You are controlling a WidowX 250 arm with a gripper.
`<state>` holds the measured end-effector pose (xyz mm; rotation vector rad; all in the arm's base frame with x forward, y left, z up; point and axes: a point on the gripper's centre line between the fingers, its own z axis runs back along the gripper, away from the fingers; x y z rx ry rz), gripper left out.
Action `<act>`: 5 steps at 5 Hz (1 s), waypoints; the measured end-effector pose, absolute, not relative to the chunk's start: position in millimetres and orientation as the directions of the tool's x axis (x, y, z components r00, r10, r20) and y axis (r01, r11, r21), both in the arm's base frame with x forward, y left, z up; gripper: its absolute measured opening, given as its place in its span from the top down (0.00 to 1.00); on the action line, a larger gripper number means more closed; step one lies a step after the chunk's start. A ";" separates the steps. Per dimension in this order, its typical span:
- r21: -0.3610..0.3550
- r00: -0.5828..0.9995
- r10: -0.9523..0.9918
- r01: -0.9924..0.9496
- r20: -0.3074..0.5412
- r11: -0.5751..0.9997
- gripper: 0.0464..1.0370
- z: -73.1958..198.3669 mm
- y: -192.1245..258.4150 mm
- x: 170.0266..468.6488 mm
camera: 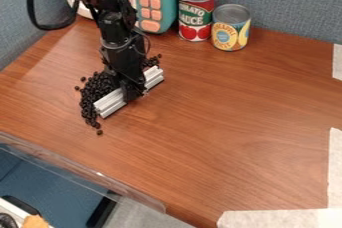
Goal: Sweep into pile
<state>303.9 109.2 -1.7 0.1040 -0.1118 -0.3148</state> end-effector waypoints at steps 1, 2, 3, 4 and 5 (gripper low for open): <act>0.093 0.951 -0.285 0.275 0.118 0.957 0.67 12.6 96.6 293.4; 0.079 0.941 -0.290 0.280 0.172 0.957 0.67 32.5 73.7 293.3; 0.059 0.946 -0.269 0.263 0.180 0.963 0.67 41.4 47.6 291.8; 0.014 0.960 -0.213 0.214 0.182 0.977 0.67 40.4 18.8 293.8; -0.028 0.976 -0.170 0.175 0.136 0.984 0.67 24.6 0.6 290.4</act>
